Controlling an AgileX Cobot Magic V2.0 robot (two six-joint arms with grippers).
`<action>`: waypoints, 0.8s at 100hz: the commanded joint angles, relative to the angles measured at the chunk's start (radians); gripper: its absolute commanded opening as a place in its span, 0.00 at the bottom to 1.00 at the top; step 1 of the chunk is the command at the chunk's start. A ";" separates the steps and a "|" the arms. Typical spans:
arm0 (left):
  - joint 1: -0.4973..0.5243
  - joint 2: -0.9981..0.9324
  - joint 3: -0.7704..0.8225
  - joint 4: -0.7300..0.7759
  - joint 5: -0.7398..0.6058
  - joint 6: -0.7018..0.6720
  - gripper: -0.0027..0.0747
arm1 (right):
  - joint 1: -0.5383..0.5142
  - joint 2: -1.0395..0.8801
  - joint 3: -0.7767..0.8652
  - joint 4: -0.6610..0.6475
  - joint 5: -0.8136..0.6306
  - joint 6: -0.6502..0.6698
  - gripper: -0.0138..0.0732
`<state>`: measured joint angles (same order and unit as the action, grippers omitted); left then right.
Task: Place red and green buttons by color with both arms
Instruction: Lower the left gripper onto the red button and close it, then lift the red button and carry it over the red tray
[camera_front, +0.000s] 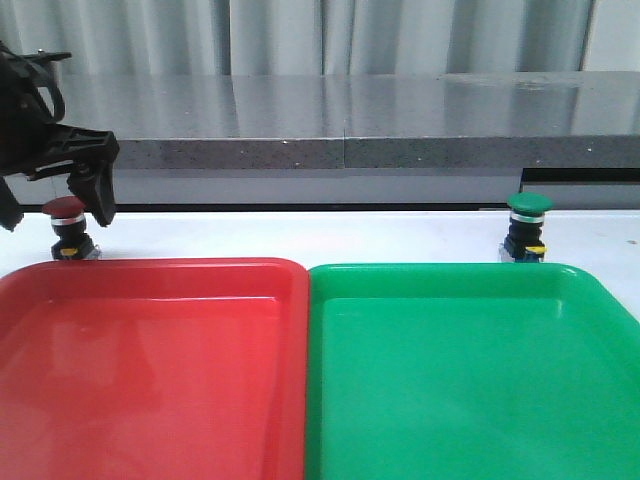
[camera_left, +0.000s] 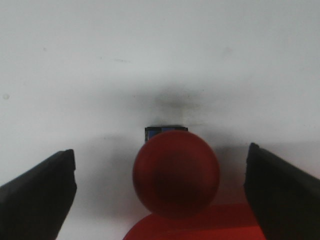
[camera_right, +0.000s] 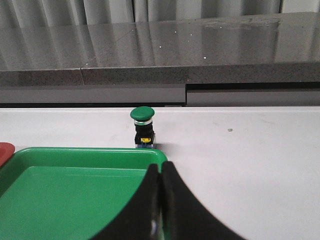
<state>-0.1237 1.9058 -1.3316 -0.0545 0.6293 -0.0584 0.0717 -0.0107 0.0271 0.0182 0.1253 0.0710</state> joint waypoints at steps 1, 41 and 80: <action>-0.004 -0.046 -0.032 -0.008 -0.044 0.000 0.86 | -0.006 -0.016 -0.014 -0.002 -0.080 -0.007 0.09; -0.004 -0.047 -0.032 -0.008 -0.066 0.000 0.30 | -0.006 -0.016 -0.014 -0.002 -0.080 -0.007 0.09; -0.004 -0.228 -0.032 -0.023 0.033 0.000 0.29 | -0.006 -0.016 -0.014 -0.002 -0.080 -0.007 0.09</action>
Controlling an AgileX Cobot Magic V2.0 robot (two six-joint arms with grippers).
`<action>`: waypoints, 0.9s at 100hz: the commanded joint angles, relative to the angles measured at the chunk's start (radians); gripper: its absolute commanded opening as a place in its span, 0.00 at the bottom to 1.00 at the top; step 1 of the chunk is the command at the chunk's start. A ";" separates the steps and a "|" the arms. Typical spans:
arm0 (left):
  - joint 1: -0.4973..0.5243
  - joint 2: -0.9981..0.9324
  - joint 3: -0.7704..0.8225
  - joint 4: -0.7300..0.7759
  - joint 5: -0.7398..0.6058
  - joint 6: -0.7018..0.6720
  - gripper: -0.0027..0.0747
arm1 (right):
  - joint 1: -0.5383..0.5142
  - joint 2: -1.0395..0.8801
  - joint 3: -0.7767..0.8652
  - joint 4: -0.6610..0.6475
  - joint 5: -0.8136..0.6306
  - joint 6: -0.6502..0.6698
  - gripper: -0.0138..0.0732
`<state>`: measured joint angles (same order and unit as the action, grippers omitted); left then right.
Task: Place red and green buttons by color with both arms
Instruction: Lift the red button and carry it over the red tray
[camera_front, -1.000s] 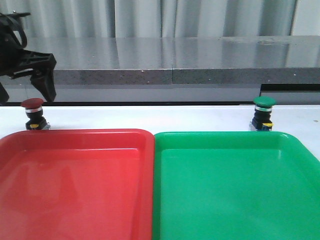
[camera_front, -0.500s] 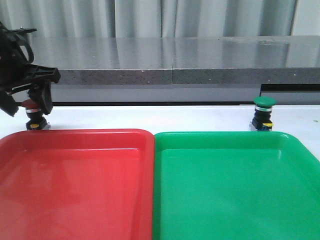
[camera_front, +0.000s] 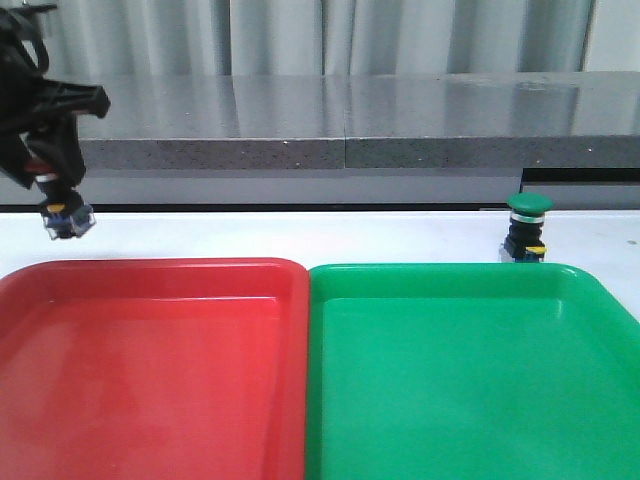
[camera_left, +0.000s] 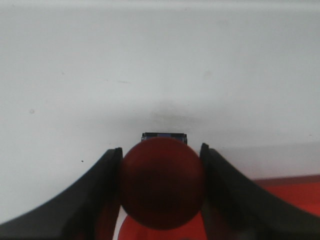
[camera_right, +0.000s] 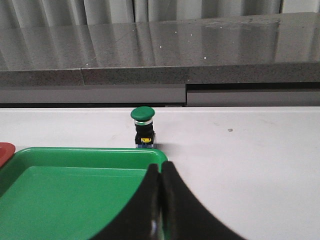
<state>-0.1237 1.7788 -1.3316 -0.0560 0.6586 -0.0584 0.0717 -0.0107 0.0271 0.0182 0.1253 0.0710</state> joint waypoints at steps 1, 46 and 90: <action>-0.004 -0.106 -0.030 -0.025 0.010 0.000 0.29 | -0.006 -0.016 -0.014 -0.002 -0.080 -0.007 0.09; -0.122 -0.357 0.240 -0.085 -0.049 -0.092 0.29 | -0.006 -0.016 -0.014 -0.002 -0.080 -0.007 0.09; -0.214 -0.281 0.291 -0.085 -0.139 -0.136 0.29 | -0.006 -0.016 -0.014 -0.002 -0.080 -0.007 0.09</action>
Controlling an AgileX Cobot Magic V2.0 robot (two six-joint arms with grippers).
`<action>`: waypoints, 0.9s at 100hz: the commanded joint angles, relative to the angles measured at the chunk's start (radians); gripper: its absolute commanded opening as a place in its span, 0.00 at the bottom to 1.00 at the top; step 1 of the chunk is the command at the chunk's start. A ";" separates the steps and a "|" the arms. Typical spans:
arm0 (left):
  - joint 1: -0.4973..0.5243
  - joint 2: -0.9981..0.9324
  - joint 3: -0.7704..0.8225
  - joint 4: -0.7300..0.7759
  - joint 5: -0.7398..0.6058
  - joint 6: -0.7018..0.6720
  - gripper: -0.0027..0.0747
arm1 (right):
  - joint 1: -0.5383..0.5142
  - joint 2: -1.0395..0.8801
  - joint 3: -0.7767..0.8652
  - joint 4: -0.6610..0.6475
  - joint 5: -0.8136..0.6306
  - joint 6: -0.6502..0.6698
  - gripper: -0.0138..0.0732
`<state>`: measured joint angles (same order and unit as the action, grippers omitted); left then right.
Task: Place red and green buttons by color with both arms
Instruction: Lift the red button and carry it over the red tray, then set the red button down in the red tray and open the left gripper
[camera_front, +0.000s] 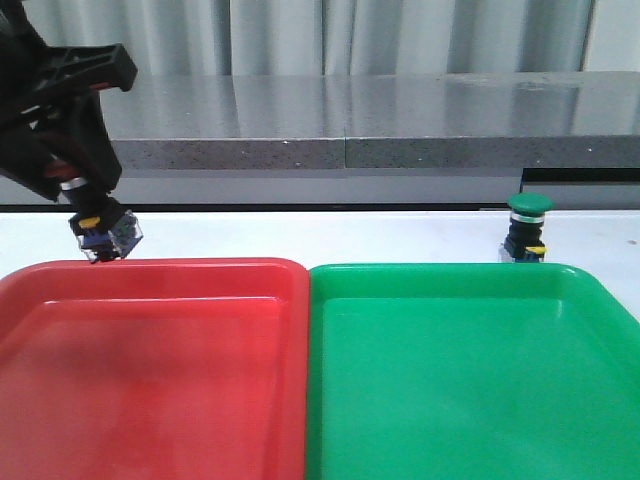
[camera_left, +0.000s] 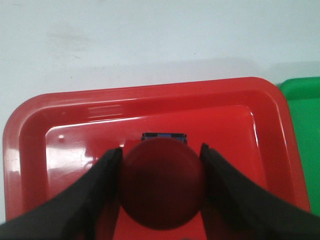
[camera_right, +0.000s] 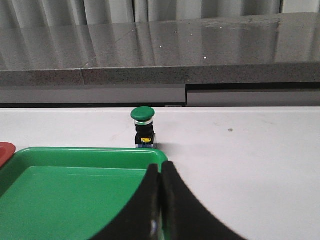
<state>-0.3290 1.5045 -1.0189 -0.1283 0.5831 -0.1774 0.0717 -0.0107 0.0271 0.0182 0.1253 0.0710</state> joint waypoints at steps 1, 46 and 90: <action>-0.009 -0.004 -0.022 -0.013 -0.064 -0.017 0.29 | -0.006 -0.016 -0.014 -0.002 -0.080 -0.007 0.09; -0.052 0.105 -0.022 -0.013 -0.072 -0.023 0.29 | -0.006 -0.016 -0.014 -0.002 -0.080 -0.007 0.09; -0.071 0.145 -0.022 -0.013 -0.072 -0.027 0.34 | -0.006 -0.016 -0.014 -0.002 -0.080 -0.007 0.09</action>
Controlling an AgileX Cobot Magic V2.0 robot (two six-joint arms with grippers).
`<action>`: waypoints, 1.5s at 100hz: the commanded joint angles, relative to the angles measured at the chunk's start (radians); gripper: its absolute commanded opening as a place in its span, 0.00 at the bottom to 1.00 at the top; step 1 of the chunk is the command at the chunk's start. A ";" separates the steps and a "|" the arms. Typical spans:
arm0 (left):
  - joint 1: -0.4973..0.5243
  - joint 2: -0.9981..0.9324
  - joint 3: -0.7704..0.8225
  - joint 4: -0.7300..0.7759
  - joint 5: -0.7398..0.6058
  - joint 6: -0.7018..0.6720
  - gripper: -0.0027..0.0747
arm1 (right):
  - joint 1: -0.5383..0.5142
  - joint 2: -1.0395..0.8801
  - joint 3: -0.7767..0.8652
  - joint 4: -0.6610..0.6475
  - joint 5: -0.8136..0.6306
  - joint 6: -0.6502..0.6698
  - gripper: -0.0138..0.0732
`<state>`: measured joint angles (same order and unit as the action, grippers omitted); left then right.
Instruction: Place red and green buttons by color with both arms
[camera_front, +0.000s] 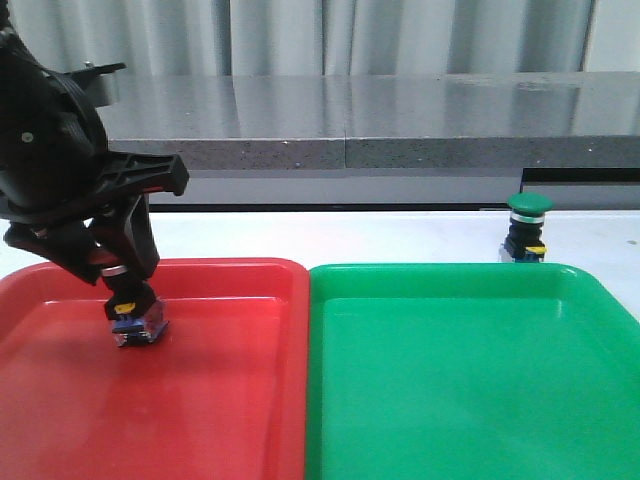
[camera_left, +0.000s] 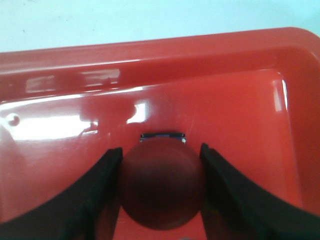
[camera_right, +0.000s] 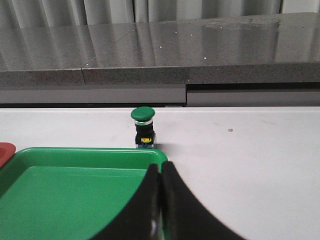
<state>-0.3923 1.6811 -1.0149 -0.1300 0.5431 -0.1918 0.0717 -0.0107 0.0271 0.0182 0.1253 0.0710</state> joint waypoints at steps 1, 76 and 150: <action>-0.008 -0.032 -0.026 -0.011 -0.032 -0.013 0.35 | -0.006 -0.016 -0.014 -0.002 -0.080 -0.007 0.09; -0.004 -0.108 -0.026 0.005 -0.093 -0.013 0.81 | -0.006 -0.016 -0.014 -0.002 -0.080 -0.007 0.09; 0.199 -0.589 0.177 0.071 -0.301 -0.013 0.81 | -0.006 -0.016 -0.014 -0.002 -0.080 -0.007 0.09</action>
<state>-0.2099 1.2030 -0.8706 -0.0585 0.3381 -0.1939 0.0717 -0.0107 0.0271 0.0182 0.1253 0.0710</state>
